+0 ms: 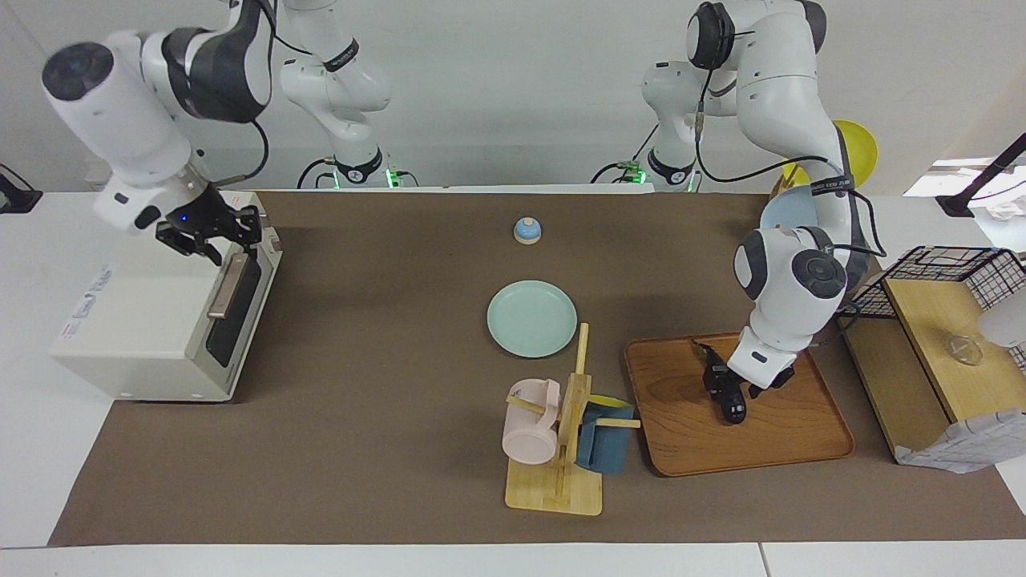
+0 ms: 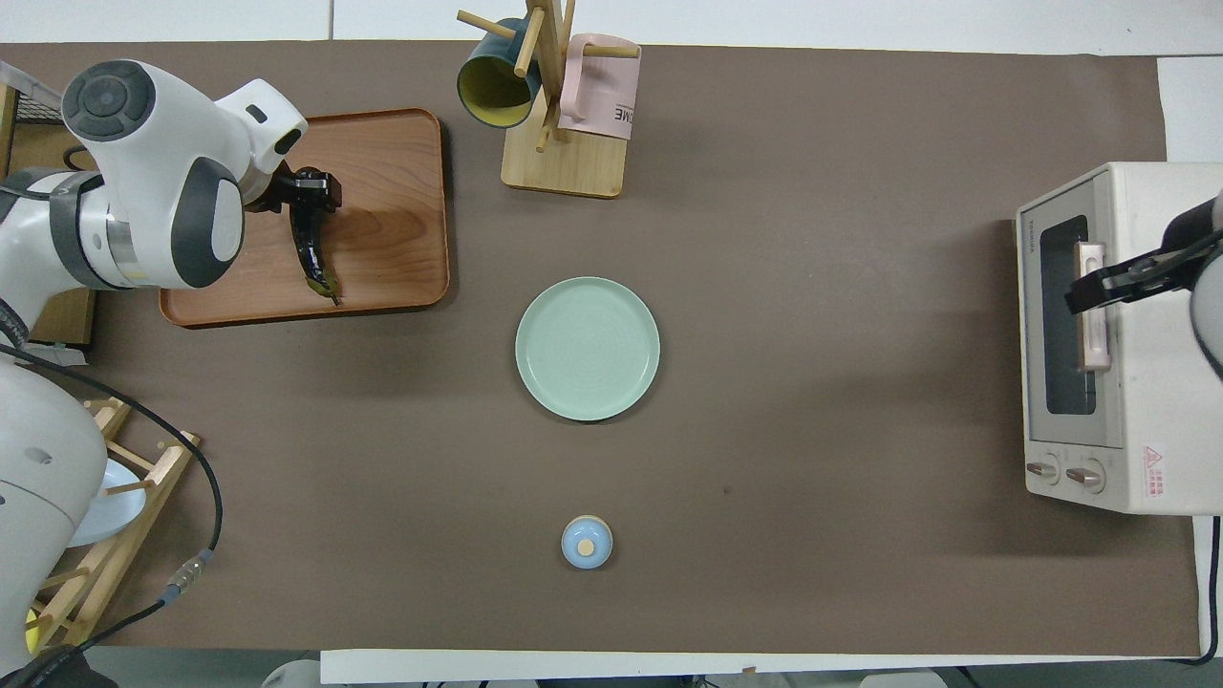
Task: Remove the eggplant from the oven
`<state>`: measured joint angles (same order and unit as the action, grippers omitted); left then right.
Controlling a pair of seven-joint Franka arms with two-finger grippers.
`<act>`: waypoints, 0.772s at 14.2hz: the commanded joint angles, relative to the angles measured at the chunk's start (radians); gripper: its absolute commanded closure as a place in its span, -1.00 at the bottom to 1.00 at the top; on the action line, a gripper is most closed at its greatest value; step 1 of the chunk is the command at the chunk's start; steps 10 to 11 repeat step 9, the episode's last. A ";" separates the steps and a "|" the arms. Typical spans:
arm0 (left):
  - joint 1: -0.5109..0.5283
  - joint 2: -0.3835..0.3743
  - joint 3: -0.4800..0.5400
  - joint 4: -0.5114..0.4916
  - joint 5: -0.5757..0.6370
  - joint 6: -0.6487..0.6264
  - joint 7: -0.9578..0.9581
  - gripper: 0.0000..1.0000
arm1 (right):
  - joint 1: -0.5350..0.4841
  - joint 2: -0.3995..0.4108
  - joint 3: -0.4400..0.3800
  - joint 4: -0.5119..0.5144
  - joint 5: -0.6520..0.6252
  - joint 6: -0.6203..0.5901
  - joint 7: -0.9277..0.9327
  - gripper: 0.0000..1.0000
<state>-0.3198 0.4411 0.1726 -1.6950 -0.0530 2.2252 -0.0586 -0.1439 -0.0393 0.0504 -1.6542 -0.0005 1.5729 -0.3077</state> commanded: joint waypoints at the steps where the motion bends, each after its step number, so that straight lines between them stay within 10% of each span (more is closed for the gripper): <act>1: -0.001 -0.197 0.048 0.004 0.024 -0.227 -0.007 -1.00 | -0.002 0.044 0.002 0.155 0.023 -0.105 0.015 -1.00; 7: -0.001 -0.320 0.105 0.268 0.030 -0.780 0.005 -1.00 | 0.004 0.048 0.003 0.157 -0.029 -0.155 0.053 -1.00; 11: -0.004 -0.321 0.114 0.287 0.028 -0.823 0.006 -1.00 | 0.077 0.044 -0.016 0.157 -0.062 -0.152 0.058 -1.00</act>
